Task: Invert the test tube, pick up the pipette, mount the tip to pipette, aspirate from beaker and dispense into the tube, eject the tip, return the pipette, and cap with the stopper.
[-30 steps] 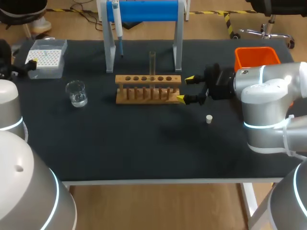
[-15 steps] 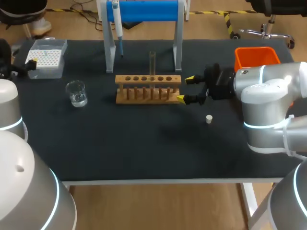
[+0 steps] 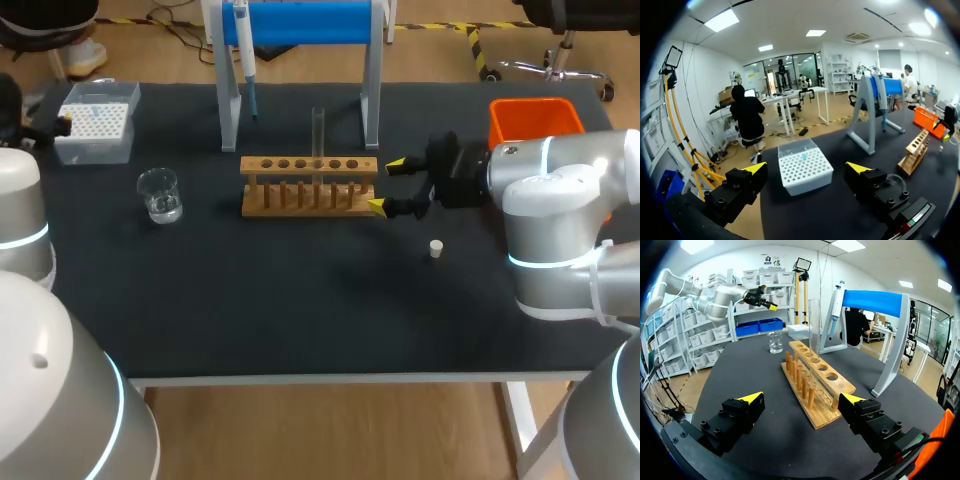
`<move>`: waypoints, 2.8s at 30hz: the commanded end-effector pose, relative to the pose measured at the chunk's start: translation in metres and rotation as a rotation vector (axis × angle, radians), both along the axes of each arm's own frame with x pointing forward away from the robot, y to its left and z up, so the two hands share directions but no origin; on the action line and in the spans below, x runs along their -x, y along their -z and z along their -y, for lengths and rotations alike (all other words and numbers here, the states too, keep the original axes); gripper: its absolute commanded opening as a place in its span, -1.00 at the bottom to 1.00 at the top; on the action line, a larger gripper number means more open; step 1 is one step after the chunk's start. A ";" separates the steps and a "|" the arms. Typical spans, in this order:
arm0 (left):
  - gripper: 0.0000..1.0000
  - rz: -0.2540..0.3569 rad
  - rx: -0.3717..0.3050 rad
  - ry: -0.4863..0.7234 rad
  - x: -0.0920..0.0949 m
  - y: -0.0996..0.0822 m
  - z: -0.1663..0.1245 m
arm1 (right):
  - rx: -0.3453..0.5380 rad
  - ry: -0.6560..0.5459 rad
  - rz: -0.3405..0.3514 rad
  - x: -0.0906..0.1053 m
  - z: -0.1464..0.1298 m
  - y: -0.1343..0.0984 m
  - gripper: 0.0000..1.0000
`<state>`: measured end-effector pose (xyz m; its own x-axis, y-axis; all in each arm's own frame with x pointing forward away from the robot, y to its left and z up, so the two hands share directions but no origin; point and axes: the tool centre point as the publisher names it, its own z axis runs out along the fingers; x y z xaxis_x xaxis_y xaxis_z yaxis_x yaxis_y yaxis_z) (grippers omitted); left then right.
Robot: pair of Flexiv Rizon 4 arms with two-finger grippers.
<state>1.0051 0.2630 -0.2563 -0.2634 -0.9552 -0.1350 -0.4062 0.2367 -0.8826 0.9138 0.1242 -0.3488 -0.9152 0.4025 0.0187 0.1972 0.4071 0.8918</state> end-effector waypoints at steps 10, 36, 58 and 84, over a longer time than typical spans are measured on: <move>1.00 -0.156 -0.005 -0.014 -0.075 0.026 -0.009 | 0.001 -0.002 -0.001 0.000 0.001 0.000 1.00; 1.00 -0.279 0.065 -0.168 -0.132 0.080 0.004 | 0.001 -0.002 -0.001 0.000 0.001 0.000 1.00; 0.81 -0.302 0.074 -0.217 -0.126 0.088 0.014 | 0.001 -0.002 -0.001 0.000 0.001 0.000 1.00; -0.10 -0.313 0.079 -0.211 -0.146 0.097 0.012 | 0.001 -0.002 -0.001 0.000 0.001 0.000 1.00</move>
<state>1.1460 0.2496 -0.3536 -0.0750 -0.9972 -0.0042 -0.6827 0.0544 -0.7287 0.9138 0.1242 -0.3488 -0.9152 0.4025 0.0187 0.1973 0.4071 0.8918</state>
